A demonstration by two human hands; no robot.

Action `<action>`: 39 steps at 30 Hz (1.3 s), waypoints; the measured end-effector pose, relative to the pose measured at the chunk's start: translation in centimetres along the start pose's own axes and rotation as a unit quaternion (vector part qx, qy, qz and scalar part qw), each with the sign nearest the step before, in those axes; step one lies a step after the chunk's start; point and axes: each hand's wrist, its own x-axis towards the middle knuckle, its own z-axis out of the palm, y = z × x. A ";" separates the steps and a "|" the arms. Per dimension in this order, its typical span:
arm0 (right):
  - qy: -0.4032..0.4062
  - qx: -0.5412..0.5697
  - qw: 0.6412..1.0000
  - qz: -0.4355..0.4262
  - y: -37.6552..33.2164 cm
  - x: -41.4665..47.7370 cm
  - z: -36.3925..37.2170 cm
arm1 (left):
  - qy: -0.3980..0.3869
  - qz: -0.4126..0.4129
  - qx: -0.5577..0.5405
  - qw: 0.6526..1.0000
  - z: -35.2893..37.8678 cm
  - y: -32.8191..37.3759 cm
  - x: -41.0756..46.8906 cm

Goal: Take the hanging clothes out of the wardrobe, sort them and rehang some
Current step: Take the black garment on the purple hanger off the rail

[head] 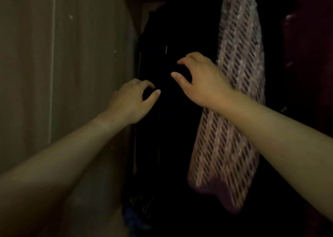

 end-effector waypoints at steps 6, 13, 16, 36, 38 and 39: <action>0.049 -0.035 0.996 -0.059 4.5 11.1 1.2 | 0.055 0.034 -0.017 0.998 1.2 -2.3 10.7; 0.104 -0.174 0.977 -0.065 8.2 19.5 -1.2 | 0.126 0.089 -0.064 0.986 1.5 -3.5 21.6; 0.129 -0.257 0.957 -0.029 10.0 22.4 -2.9 | 0.156 0.105 -0.116 0.975 1.8 -3.0 25.5; 0.067 -0.149 0.979 0.125 14.3 28.7 -4.3 | 0.203 0.137 -0.140 0.959 5.3 -4.8 34.4; 0.075 -0.121 0.981 0.134 14.7 29.0 -4.4 | 0.196 0.142 -0.140 0.960 5.1 -5.3 34.5; 0.077 -0.113 0.981 0.139 14.8 29.2 -4.4 | 0.194 0.140 -0.142 0.961 4.9 -5.6 34.6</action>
